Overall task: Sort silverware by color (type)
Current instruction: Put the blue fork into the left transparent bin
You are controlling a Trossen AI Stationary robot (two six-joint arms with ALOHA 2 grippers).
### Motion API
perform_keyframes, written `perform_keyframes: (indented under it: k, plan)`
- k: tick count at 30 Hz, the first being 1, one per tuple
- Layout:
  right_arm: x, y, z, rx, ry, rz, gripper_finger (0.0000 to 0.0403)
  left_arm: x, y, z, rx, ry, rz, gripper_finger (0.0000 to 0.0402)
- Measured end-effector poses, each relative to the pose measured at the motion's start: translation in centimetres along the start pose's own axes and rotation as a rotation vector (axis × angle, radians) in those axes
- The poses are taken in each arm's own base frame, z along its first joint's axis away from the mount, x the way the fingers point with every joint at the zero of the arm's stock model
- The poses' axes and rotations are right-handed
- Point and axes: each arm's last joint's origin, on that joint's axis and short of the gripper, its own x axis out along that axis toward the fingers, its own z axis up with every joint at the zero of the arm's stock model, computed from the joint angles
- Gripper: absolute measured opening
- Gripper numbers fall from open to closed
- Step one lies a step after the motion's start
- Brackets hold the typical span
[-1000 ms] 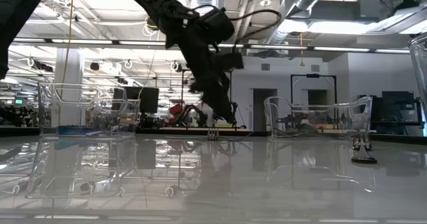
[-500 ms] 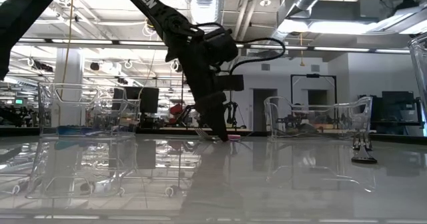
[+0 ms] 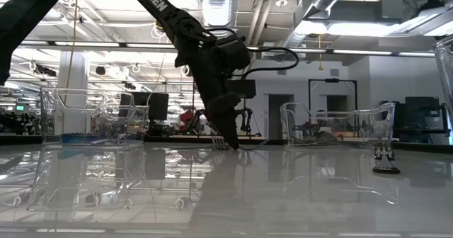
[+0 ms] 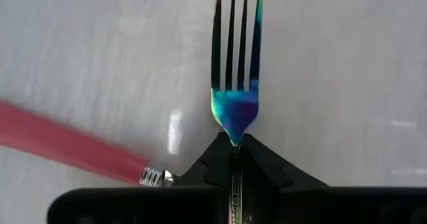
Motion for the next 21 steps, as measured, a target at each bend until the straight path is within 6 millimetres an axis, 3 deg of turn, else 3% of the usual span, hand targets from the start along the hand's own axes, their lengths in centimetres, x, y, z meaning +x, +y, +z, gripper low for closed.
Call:
perform_keyframes:
  k: [6,9,14,21]
  plan:
    - [0.0,0.0,0.1,-0.013,-0.011,0.0,0.0315,-1.5,-1.6,2.3,0.042,-0.063,-0.079,0.0004]
    - [0.0,0.0,0.1,-0.006,-0.011,0.0,0.0315,-3.6,-2.8,4.1,0.056,-0.146,-0.122,0.0002]
    - [0.0,0.0,0.1,0.034,-0.01,0.003,0.0315,-9.8,-4.0,5.8,0.092,-0.338,-0.125,0.0002]
    - [0.1,0.0,0.5,0.112,-0.05,0.008,0.0315,-18.7,-3.3,5.1,0.087,-0.519,-0.115,0.0001]
